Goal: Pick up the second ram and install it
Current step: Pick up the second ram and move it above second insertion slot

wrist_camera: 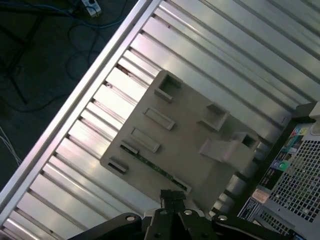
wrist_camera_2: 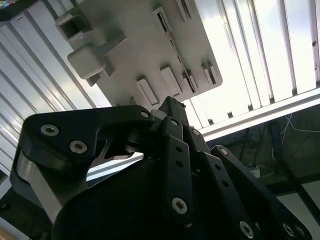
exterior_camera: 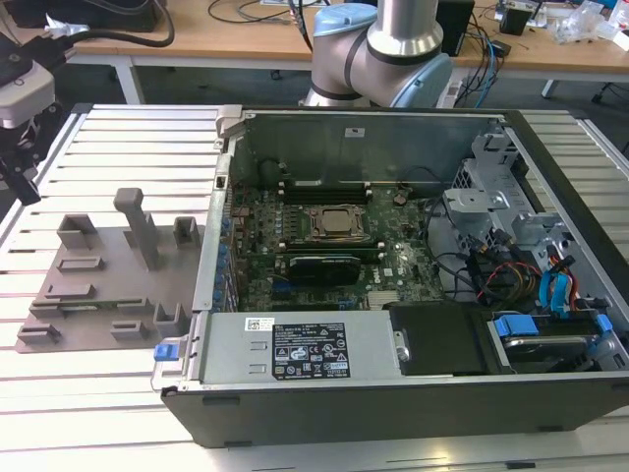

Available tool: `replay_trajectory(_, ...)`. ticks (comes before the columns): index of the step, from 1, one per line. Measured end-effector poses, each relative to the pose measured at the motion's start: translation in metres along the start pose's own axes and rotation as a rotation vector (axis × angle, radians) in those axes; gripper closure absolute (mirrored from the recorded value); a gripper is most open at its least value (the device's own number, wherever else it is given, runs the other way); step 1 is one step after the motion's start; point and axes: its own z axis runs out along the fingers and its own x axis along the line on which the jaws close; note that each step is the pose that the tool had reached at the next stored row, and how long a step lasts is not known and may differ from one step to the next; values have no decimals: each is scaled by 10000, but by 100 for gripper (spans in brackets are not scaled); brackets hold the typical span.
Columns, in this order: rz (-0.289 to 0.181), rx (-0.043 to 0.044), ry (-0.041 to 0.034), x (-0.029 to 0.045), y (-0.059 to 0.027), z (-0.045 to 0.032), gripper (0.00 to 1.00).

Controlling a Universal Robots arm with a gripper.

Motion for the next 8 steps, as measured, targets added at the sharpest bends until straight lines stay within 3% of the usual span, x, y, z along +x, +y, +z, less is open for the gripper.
replay_trajectory(8,-683,-17,31,0,0,0,90)
